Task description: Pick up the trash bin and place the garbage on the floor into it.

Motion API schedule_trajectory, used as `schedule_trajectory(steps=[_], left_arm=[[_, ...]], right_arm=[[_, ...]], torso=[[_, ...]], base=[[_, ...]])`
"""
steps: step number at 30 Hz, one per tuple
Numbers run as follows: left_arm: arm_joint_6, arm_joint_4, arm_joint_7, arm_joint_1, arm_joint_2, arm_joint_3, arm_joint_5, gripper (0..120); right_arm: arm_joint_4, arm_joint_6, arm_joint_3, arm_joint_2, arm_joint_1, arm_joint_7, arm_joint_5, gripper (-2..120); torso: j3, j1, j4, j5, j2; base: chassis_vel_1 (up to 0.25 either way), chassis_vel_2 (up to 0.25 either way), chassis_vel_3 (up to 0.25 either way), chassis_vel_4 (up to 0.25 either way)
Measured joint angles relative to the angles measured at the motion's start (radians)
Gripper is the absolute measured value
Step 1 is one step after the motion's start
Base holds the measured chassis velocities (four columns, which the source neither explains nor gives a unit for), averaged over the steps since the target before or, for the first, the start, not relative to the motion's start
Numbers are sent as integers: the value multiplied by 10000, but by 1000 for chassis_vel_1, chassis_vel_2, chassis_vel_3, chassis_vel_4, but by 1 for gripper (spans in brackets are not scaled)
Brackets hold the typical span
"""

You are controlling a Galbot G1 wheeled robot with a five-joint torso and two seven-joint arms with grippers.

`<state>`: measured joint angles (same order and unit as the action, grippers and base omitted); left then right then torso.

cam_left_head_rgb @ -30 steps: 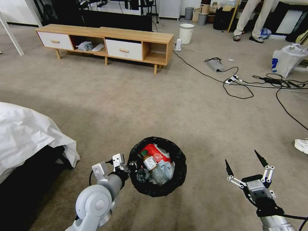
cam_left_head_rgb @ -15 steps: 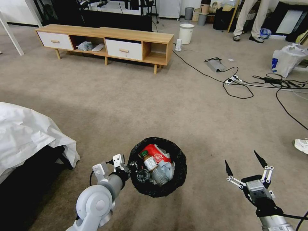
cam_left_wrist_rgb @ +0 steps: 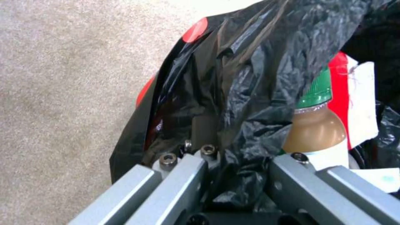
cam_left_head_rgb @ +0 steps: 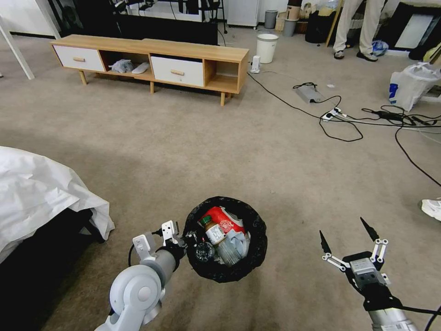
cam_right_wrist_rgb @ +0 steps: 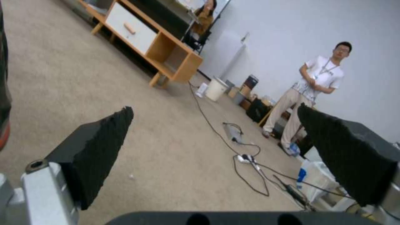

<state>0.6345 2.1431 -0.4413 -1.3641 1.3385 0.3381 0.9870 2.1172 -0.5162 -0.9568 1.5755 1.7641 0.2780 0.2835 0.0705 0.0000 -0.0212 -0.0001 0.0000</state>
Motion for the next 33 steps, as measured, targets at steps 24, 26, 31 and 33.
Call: schedule_trajectory(steps=[24,26,31,33], left_arm=[[-8,-55,-1,37,15,8,-1,0],[-9,-58,-2,43,12,10,-1,0],[-12,-69,-6,73,16,17,-1,0],[-13,-74,-8,82,15,18,-1,0]], right_arm=[[23,-57,-29,-12,-6,-30,74,100],[24,-58,-29,-12,-6,-32,74,100],[25,-60,-29,-12,-7,-33,73,100],[26,-61,-29,-12,-6,-33,73,100]], torso=[[0,0,0,1,0],[-1,0,0,0,-1],[0,0,0,1,-1],[-1,0,0,1,0]], base=[[0,0,0,0],[0,0,0,0],[0,0,0,0],[0,0,0,0]])
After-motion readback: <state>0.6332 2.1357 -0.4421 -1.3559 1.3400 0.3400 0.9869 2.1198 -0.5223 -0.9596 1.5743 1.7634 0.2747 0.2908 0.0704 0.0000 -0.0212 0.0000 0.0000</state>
